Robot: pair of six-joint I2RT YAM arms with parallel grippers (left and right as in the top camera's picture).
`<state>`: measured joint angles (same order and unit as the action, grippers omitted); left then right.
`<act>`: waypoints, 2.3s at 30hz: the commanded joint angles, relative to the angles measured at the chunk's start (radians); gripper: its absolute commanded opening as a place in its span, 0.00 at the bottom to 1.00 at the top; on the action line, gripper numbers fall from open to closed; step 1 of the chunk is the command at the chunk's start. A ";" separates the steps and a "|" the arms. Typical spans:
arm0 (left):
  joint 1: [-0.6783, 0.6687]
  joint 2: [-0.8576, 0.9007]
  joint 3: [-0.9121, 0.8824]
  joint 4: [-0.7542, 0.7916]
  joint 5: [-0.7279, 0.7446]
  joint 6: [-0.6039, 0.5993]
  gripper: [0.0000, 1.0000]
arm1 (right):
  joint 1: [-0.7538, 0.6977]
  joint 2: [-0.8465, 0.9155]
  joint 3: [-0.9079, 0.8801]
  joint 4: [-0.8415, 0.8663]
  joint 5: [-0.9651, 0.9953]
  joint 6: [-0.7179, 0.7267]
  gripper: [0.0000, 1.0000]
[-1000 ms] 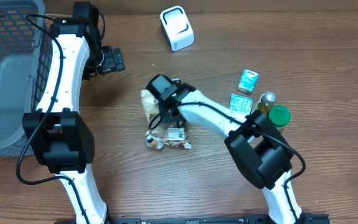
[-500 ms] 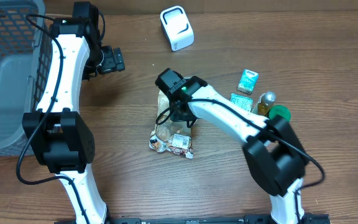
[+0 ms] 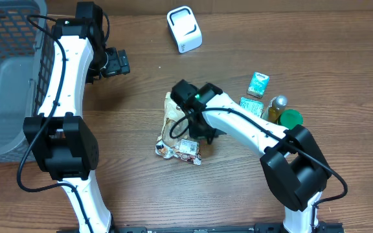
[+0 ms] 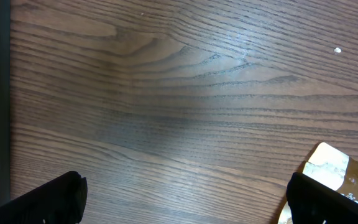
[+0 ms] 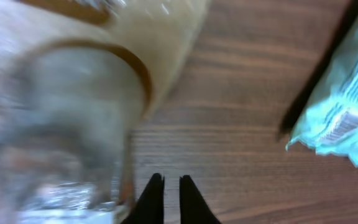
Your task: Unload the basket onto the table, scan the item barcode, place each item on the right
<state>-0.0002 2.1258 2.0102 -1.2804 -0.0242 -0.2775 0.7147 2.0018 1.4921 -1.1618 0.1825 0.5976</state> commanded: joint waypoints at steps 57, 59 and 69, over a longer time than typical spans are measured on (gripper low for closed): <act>0.000 -0.014 0.022 -0.002 -0.009 0.019 1.00 | -0.042 -0.070 0.005 0.254 -0.280 -0.218 0.59; 0.000 -0.014 0.023 -0.002 -0.009 0.019 1.00 | -0.047 -0.069 -0.002 0.267 -0.273 -0.218 0.64; 0.000 -0.014 0.022 -0.002 -0.009 0.019 1.00 | -0.048 -0.060 -0.029 0.337 -0.163 -0.218 0.73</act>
<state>-0.0002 2.1258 2.0102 -1.2804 -0.0242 -0.2775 0.6628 1.9610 1.4849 -0.8547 -0.0166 0.3851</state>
